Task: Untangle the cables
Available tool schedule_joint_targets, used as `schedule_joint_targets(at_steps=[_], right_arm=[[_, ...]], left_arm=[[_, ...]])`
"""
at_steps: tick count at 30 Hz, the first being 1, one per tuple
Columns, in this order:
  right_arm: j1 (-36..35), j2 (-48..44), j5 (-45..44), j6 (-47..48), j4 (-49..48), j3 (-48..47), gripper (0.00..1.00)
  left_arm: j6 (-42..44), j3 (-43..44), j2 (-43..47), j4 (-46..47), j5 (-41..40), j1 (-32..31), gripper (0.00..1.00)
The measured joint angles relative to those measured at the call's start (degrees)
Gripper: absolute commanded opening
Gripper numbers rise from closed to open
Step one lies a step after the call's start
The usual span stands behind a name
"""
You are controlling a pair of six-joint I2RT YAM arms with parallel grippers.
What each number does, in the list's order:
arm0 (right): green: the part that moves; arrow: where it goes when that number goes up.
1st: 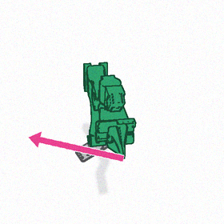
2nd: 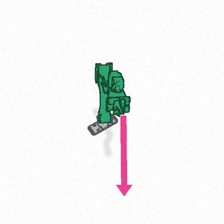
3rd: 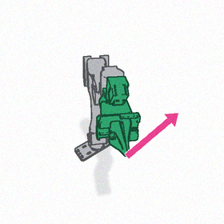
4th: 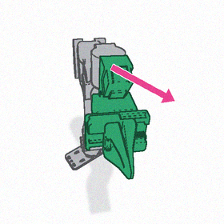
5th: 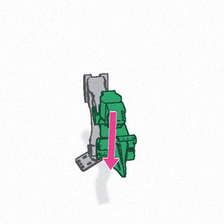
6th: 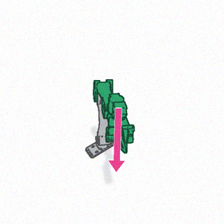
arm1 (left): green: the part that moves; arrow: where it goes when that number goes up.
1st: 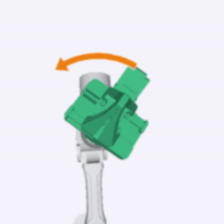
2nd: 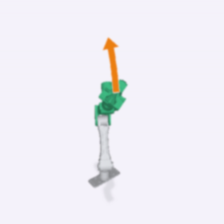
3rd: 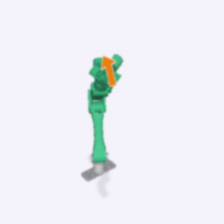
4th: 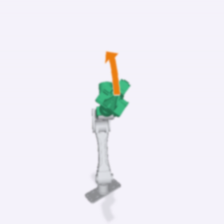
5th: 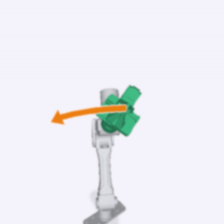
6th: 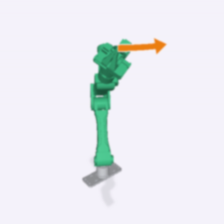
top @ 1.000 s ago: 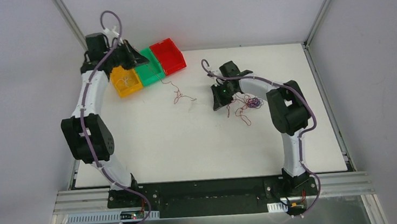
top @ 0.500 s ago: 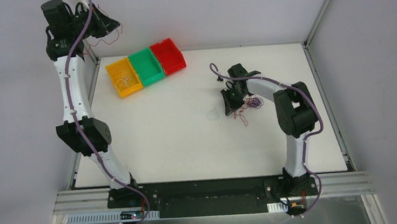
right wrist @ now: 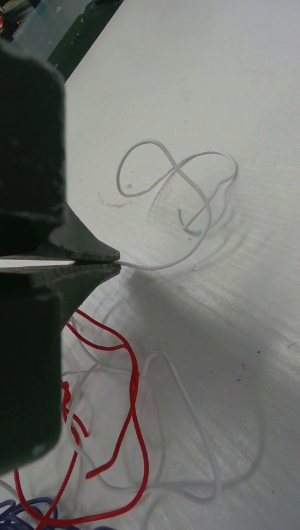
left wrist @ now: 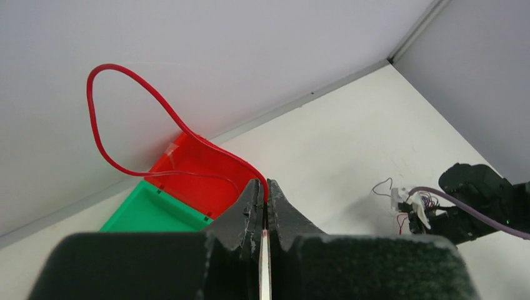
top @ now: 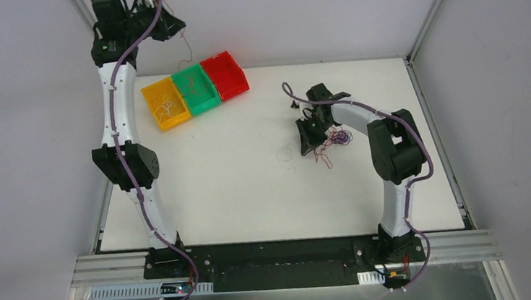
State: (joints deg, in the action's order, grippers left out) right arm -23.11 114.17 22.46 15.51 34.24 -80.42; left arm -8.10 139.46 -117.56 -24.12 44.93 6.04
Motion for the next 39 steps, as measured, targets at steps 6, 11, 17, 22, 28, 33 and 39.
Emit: schedule_joint_targets(at_steps=[6, 11, 17, 22, 28, 33, 39], right_arm=[[0.15, 0.00, 0.85, -0.04, 0.17, -1.11, 0.00], [0.15, 0.00, 0.96, -0.02, 0.33, -1.14, 0.00], [0.15, 0.00, 0.96, -0.04, 0.37, -1.53, 0.00], [0.09, 0.00, 0.96, -0.15, 0.35, -1.64, 0.00], [-0.22, 0.00, 0.96, -0.22, 0.35, -1.64, 0.00], [-0.66, 0.00, 0.96, -0.22, 0.35, -1.64, 0.00], [-0.87, 0.00, 0.94, -0.22, 0.35, -1.64, 0.00]], left_arm=[[7.74, -0.61, -1.57, 2.05, -0.37, -6.25, 0.00], [9.38, -0.68, -2.73, 6.84, -2.03, -6.88, 0.00], [7.98, -2.19, -6.99, 17.51, -3.41, -5.97, 0.00], [4.31, -2.36, -12.52, 24.83, -3.52, -6.40, 0.00], [2.82, -2.38, -17.03, 26.60, -3.50, -7.58, 0.00], [2.84, -2.40, -17.59, 27.04, -3.56, -7.93, 0.00], [1.60, -2.99, -18.21, 28.79, -3.52, -7.91, 0.09]])
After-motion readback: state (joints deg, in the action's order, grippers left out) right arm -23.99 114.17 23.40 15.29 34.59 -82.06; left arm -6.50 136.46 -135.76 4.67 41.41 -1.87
